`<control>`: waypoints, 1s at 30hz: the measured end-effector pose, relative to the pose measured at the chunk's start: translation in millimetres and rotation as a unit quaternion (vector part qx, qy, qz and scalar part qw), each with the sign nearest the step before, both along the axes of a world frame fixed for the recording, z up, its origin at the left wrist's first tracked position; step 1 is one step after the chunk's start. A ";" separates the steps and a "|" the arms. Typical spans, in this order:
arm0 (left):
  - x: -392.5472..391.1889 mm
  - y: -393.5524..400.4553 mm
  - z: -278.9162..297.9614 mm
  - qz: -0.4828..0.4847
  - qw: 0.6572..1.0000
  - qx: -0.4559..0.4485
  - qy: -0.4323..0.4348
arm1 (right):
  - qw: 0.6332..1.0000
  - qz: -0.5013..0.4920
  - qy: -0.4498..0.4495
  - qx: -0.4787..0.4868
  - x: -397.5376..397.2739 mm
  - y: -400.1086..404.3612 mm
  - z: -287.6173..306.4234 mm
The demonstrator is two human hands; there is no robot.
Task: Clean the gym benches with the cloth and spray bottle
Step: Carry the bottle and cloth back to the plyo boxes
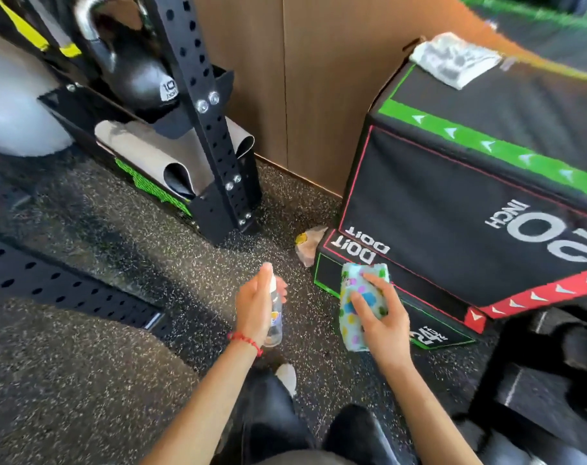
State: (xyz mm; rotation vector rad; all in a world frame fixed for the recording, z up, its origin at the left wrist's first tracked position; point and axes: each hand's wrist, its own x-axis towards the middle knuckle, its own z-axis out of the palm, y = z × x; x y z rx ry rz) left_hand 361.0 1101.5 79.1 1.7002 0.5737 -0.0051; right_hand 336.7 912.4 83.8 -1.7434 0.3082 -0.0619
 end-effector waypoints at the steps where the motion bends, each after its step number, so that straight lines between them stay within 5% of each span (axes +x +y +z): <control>1: 15.0 2.2 1.8 -0.015 1.000 0.008 -0.003 | 1.000 -0.012 -0.002 0.004 8.9 2.8 1.8; 15: 162.9 -85.5 34.5 -0.147 0.988 -0.029 -0.036 | 0.975 -0.209 -0.048 0.059 86.9 -59.6 23.2; 30: 285.2 -227.3 105.1 -0.162 0.967 -0.099 -0.171 | 0.974 -0.205 -0.091 -0.014 219.6 -187.8 63.5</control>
